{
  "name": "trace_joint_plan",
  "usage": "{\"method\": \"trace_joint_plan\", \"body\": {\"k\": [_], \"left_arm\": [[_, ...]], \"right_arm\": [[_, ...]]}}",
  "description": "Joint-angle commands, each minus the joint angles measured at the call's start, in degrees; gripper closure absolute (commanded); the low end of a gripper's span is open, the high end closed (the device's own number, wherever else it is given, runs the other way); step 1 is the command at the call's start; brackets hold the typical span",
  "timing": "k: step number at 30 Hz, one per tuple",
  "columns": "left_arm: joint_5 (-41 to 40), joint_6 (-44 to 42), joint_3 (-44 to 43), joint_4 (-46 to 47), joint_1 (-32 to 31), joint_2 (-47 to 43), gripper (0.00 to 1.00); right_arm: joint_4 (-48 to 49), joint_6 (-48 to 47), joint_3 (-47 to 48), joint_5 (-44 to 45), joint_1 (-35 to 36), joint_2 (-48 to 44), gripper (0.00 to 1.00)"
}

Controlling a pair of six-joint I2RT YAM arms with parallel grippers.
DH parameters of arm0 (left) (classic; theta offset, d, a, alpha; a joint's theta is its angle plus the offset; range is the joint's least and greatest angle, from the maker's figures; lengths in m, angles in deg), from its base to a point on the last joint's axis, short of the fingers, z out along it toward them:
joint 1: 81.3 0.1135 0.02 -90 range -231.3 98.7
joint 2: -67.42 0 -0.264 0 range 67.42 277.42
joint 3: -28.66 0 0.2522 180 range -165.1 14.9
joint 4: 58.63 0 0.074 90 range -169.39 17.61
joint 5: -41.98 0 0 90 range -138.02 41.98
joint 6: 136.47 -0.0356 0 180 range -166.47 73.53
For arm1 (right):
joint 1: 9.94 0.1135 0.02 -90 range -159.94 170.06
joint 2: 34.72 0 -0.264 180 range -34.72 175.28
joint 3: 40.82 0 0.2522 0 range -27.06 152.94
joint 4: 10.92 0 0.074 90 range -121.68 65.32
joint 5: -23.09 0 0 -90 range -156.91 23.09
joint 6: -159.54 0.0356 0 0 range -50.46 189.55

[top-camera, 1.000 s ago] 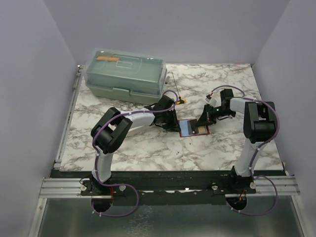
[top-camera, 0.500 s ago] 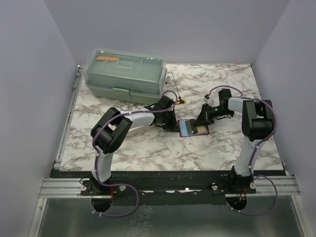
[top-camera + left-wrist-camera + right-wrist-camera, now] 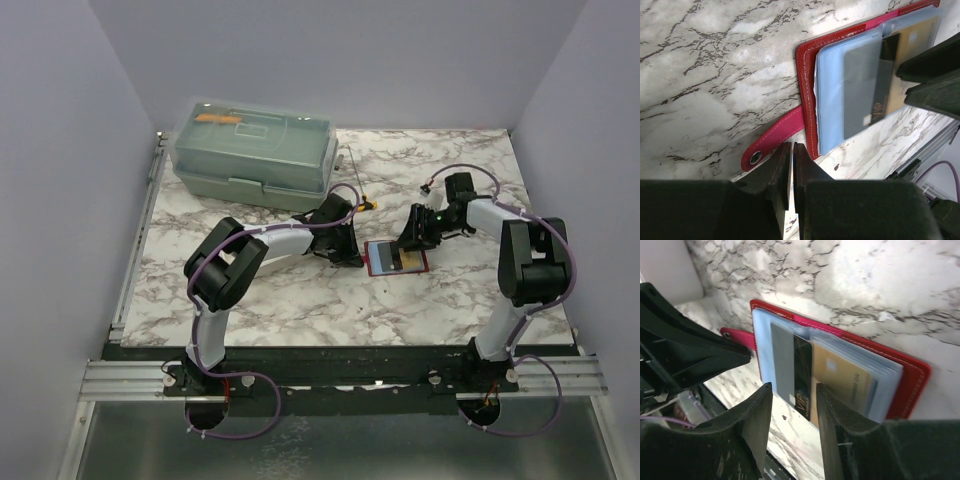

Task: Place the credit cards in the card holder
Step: Insert the credit card into the card holder.

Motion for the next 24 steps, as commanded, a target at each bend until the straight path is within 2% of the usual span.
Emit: {"method": "trace_joint_plan", "body": {"k": [1,11,19,24], "left_arm": [[-1.7,0.0,0.3,-1.3,-0.3,0.7,0.88],[-1.5,0.1,-0.1,-1.3,-0.4,1.2,0.88],[-1.8,0.2,-0.3,-1.3,-0.7,1.2,0.88],[-1.7,0.2,0.5,-1.5,-0.6,-0.9,0.87]], "right_arm": [[-1.3,0.4,-1.6,7.4,-0.4,-2.3,0.55],[4.9,4.6,-5.3,4.9,1.5,-1.3,0.58],[11.8,10.3,-5.5,-0.9,7.7,0.2,0.57],[6.6,8.6,-4.4,6.7,7.7,-3.7,0.57]]}}
